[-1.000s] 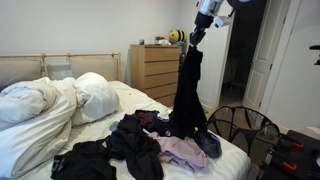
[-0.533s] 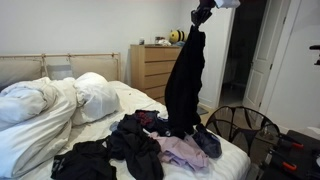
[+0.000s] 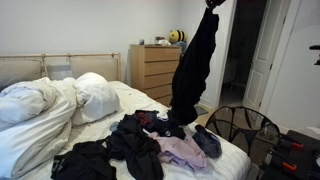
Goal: Put the black sweater in the laundry basket
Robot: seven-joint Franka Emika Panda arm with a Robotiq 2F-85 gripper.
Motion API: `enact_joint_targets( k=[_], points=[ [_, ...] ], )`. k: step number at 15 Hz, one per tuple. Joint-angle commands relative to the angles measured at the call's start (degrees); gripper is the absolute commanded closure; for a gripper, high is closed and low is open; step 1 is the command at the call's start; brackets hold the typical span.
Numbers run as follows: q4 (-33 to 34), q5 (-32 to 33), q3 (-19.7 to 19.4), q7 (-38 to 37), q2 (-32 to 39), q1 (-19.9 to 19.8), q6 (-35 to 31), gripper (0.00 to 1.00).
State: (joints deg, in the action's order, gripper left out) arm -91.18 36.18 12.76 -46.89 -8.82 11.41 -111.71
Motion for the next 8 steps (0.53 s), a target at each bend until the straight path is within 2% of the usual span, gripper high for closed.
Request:
enact_joint_targets(
  k=[1, 8],
  points=[
    [0.13, 2.42, 0.9, -4.3, -4.33, -2.83, 3.68, 0.98],
    [-0.55, 4.51, 2.64, -11.98, -11.43, -6.27, 8.37, 0.98]
  ],
)
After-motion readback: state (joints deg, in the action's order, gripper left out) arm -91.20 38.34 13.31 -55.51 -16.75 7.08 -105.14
